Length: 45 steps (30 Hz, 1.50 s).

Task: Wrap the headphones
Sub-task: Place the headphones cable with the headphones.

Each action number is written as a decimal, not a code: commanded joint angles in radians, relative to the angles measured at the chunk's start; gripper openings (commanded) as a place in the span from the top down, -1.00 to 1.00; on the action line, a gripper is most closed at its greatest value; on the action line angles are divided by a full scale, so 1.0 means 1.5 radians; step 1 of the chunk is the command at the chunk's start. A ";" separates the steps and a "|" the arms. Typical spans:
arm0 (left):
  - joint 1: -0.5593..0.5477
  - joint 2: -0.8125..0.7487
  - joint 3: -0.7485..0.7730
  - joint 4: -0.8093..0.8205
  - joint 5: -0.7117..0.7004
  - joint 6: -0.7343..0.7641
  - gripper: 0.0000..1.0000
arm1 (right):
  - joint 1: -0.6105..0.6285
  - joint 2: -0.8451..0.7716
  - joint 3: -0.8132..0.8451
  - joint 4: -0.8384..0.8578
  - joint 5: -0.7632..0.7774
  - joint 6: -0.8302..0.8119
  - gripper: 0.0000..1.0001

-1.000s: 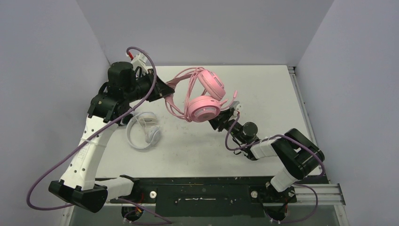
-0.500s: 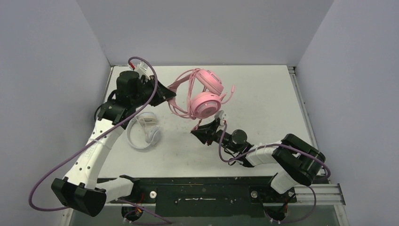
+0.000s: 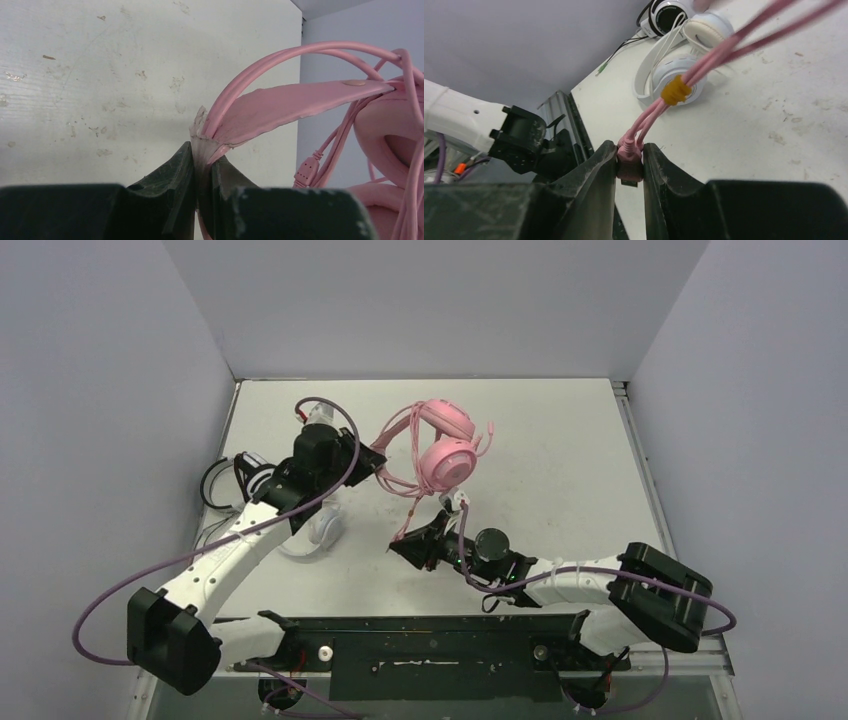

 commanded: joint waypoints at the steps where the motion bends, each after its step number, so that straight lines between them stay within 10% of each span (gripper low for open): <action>1: -0.024 0.020 -0.017 0.175 -0.076 -0.031 1.00 | 0.026 -0.044 0.028 -0.045 0.015 0.078 1.00; 22: -0.079 0.037 -0.260 0.336 -0.195 -0.012 1.00 | 0.048 -0.035 0.034 -0.186 0.260 0.317 1.00; 45: -0.006 0.256 -0.179 0.342 -0.261 0.120 1.00 | -0.069 0.197 0.183 -0.200 0.213 0.119 1.00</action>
